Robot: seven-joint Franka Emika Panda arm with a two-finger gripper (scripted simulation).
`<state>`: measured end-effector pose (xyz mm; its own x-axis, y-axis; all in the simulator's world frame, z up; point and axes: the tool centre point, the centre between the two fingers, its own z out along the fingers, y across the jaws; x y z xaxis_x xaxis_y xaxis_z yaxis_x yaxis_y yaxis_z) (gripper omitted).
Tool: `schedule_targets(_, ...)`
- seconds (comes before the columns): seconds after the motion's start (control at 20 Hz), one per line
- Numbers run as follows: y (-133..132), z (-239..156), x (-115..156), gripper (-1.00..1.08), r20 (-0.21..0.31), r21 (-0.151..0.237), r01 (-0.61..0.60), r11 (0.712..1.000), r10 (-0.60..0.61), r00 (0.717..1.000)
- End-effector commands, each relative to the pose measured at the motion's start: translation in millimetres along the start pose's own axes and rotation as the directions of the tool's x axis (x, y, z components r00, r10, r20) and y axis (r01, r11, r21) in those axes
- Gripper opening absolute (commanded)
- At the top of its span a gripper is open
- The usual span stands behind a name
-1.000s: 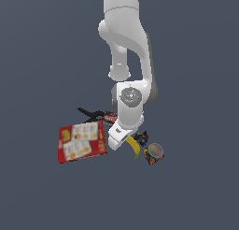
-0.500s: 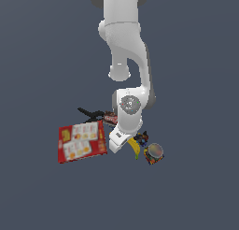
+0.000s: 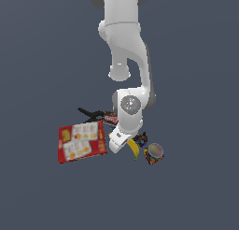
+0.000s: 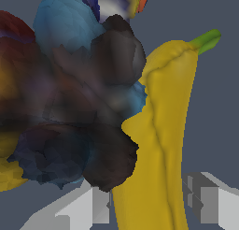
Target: Pick up a designated object from a clutter of objects.
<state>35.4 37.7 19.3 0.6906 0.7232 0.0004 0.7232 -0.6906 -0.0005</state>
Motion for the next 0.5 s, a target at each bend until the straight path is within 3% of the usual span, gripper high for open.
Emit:
schedule_targets(0.0, 0, 0, 0, -1.00, 0.000, 0.000, 0.001, 1.000, -0.001, 1.000)
schedule_targets(0.45, -4, -18, -4, -1.00, 0.000, 0.000, 0.001, 1.000, -0.001, 1.000)
